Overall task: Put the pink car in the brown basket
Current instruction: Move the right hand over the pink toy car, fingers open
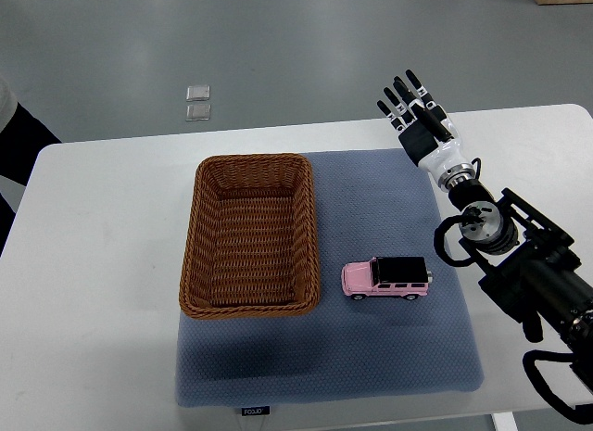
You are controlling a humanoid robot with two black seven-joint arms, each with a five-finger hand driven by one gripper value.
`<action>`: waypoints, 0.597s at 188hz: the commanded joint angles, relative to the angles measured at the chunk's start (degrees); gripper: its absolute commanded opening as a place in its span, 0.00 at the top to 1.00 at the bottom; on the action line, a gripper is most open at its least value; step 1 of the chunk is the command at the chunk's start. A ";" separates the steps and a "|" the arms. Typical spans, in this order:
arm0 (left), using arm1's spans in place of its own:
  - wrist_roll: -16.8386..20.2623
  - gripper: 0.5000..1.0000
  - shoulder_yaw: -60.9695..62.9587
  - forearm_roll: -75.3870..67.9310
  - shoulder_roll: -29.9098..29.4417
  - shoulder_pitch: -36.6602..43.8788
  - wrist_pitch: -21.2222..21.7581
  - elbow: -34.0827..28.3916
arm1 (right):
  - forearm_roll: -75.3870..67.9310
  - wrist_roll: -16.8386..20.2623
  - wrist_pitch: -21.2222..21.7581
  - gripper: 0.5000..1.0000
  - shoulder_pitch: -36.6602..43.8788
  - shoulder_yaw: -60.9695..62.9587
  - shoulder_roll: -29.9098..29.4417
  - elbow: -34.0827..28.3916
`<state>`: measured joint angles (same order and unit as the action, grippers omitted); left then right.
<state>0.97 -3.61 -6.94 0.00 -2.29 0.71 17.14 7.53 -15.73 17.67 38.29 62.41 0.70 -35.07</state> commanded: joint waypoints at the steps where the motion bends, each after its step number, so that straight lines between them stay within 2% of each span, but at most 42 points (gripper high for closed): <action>1: -0.01 0.00 0.09 0.00 0.00 0.00 0.00 0.00 | 0.03 0.00 0.09 0.18 0.03 -0.01 0.00 0.00; 36: 0.08 0.00 0.00 0.00 0.00 0.00 0.00 0.00 | 0.29 0.27 0.18 0.18 0.12 -0.53 0.35 0.00; 64: -0.01 0.00 0.00 0.00 0.00 0.00 0.00 0.00 | 1.88 0.35 0.88 0.18 1.52 -6.77 2.46 -0.96; 88: -0.01 0.00 0.00 -0.09 0.00 0.00 0.00 0.09 | 11.02 0.88 4.04 0.18 4.86 -14.25 10.63 -3.34; 112: 0.08 0.00 0.09 -0.09 0.00 0.00 0.00 0.09 | 26.29 4.83 7.29 0.18 11.36 -25.22 20.38 -10.01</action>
<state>1.02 -3.60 -6.98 0.00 -2.29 0.71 17.22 22.57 -13.56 22.55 44.86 45.26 13.63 -39.90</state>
